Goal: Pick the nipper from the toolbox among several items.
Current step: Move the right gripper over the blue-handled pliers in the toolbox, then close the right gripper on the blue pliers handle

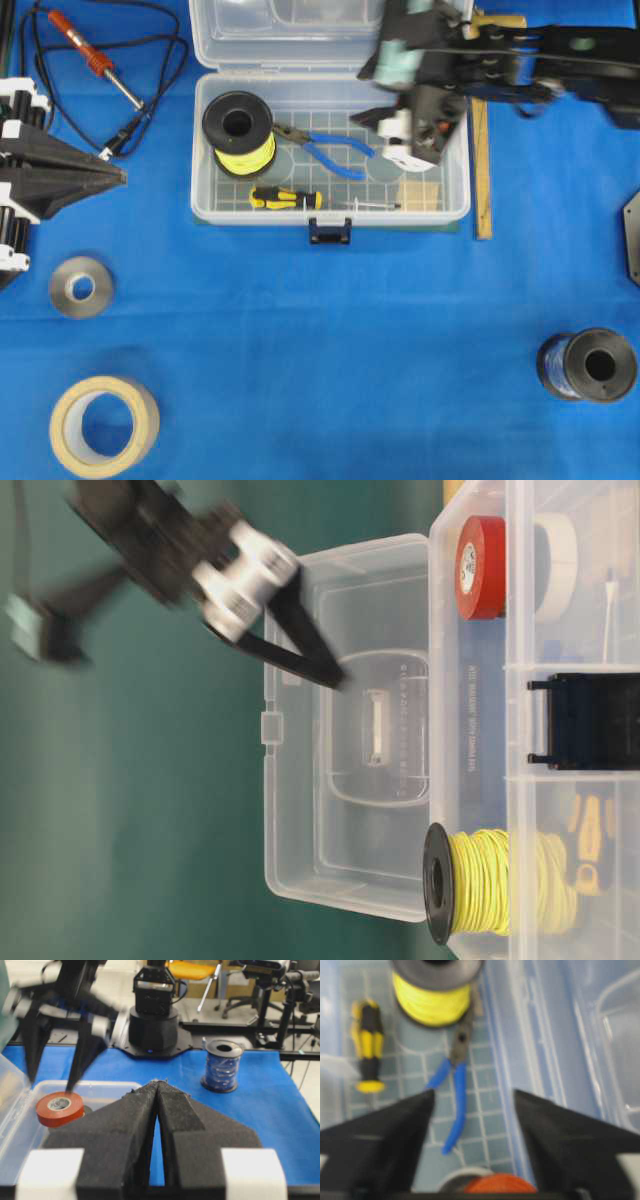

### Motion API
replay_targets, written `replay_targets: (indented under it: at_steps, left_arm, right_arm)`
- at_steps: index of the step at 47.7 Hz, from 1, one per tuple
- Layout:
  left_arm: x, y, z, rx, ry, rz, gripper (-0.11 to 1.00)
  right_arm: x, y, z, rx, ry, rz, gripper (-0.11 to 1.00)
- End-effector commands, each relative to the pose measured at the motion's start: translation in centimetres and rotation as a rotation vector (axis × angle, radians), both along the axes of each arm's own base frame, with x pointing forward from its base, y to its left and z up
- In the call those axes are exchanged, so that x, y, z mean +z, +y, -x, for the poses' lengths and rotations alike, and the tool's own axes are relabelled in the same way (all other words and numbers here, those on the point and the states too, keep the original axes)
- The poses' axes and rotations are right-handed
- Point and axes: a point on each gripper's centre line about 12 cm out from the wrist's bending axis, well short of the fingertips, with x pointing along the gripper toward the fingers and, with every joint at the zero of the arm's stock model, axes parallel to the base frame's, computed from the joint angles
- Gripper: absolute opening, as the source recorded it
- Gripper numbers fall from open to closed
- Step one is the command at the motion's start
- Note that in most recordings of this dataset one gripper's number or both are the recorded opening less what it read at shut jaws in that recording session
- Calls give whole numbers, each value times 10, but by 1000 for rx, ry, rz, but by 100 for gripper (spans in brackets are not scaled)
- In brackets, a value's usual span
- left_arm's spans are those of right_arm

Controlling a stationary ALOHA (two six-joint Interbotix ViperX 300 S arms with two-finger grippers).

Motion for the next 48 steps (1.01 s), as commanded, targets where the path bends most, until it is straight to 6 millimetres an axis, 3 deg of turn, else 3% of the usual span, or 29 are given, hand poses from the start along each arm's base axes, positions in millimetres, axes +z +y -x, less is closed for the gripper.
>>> replay_targets:
  at_steps: [1,9,23,35,39,45,48]
  left_arm:
    - [5,0,-2,-1,-17,6,0]
    - [4,0,-2,-1,-14,8,0]
    - [2,0,-1,-1,-8,8,0]
    - [-1,0,-1,-1,-1,9,0]
    - [-1,0,-1,-1,0,9,0]
    - [-1,0,-1,-1,3,9,0]
    - [-1,0,-1,-1,3,9,0]
  right_arm:
    - [-2,-6,-16,6,27,9,71]
    - [-36,-11,-33,10,117,-12,64]
    - [-91,-17,-44,3,220,-47,63]
    - [-116,-21,-45,6,254,-51,61]
    - [-120,-21,-46,9,263,-53,51]
    - [-121,-18,-46,20,268,-49,16]
    - [-121,-16,-47,26,269,-48,13]
